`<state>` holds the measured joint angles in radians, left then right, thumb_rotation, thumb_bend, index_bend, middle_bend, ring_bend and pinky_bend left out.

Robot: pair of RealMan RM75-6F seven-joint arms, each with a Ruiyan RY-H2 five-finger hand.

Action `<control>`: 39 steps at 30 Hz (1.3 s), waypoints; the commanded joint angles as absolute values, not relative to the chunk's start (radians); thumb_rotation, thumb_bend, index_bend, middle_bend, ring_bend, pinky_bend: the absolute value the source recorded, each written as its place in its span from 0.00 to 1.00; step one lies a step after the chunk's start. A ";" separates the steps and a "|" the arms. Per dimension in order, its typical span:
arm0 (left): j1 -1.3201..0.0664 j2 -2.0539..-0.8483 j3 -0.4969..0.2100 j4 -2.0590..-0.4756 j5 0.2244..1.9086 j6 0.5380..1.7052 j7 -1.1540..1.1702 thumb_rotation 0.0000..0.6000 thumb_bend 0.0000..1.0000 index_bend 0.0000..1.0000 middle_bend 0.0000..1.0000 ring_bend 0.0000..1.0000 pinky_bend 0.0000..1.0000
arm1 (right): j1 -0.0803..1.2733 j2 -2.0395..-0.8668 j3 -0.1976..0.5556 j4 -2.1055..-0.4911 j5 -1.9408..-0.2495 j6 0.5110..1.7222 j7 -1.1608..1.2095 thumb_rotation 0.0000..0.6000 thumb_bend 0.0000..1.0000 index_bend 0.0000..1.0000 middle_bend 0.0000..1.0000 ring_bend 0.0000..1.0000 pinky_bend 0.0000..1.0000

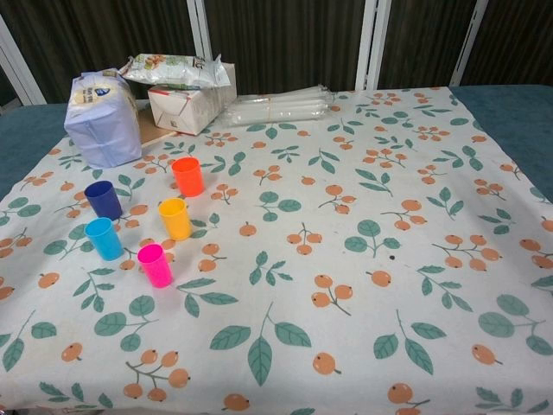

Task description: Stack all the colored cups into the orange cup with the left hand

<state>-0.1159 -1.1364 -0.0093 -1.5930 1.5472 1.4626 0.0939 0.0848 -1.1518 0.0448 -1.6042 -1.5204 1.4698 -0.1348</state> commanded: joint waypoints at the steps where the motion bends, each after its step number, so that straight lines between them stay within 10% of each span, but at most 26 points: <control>1: -0.118 -1.142 -0.008 -1.588 1.551 1.456 0.091 1.00 0.43 0.00 0.00 0.00 0.15 | 0.084 -1.151 0.044 -1.605 -1.523 1.472 -0.132 1.00 0.17 0.00 0.00 0.00 0.00; 5: -0.139 -1.179 -0.028 -1.564 1.565 1.460 0.048 1.00 0.43 0.00 0.06 0.08 0.28 | 0.080 -1.145 0.039 -1.608 -1.536 1.481 -0.118 1.00 0.17 0.00 0.00 0.00 0.00; 9: -0.196 -1.292 -0.104 -1.484 1.567 1.483 -0.060 1.00 0.42 0.10 0.67 0.79 0.97 | 0.078 -1.145 0.041 -1.604 -1.541 1.491 -0.110 1.00 0.17 0.00 0.00 0.00 0.00; 12: -0.268 -1.334 -0.162 -1.481 1.496 1.386 -0.123 1.00 0.42 0.25 0.96 1.00 1.00 | 0.081 -1.151 0.044 -1.602 -1.536 1.484 -0.115 1.00 0.17 0.00 0.00 0.00 0.00; 19: -0.424 -1.359 -0.241 -1.522 1.239 1.091 0.056 1.00 0.40 0.28 1.00 1.00 1.00 | 0.080 -1.156 0.050 -1.601 -1.526 1.488 -0.128 1.00 0.17 0.00 0.00 0.00 0.00; 39: -0.564 -1.549 -0.264 -1.337 0.989 0.995 0.263 1.00 0.37 0.28 1.00 1.00 1.00 | 0.076 -1.146 0.053 -1.602 -1.513 1.484 -0.115 1.00 0.17 0.00 0.00 0.00 0.00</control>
